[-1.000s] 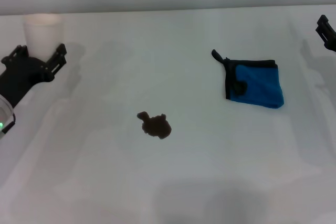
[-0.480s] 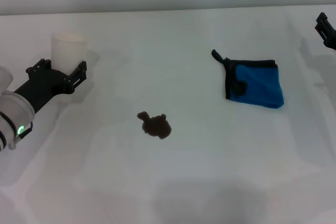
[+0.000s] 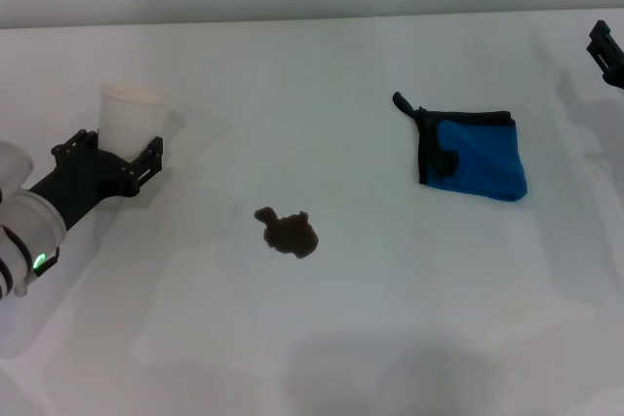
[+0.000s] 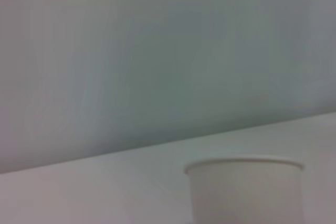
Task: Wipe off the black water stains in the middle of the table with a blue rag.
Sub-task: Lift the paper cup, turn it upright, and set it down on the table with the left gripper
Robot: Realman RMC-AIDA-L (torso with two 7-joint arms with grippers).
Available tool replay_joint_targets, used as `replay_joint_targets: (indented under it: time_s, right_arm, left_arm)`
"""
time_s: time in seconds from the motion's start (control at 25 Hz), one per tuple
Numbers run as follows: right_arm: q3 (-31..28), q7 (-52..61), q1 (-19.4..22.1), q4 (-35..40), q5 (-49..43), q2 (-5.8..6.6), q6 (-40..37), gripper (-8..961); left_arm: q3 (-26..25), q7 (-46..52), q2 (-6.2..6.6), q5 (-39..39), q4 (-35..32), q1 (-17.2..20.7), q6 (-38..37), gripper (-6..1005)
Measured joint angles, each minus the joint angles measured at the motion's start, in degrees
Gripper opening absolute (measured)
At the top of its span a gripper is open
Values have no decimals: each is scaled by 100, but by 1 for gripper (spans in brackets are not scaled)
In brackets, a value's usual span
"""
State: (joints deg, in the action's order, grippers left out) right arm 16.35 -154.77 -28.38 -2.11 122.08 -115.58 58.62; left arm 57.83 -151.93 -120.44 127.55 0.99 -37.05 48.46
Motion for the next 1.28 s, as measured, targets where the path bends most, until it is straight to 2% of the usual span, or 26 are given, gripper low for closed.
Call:
replay_joint_targets:
  time_s: [0.72,1.04,1.28]
  right_arm:
    - [0,0,-1,-7,0,-17,22,767]
    - [0,0,-1,-14,-1,-28,27,767]
    - [-2,4,-1,-11,0,-24,32,767]
  left_arm:
    - [1,-199,2,-48,49,115,-77,698]
    - [-3,-209,-1,-63,114,283,208,848]
    - [-36,-118,34,-64,274,597,1075,881]
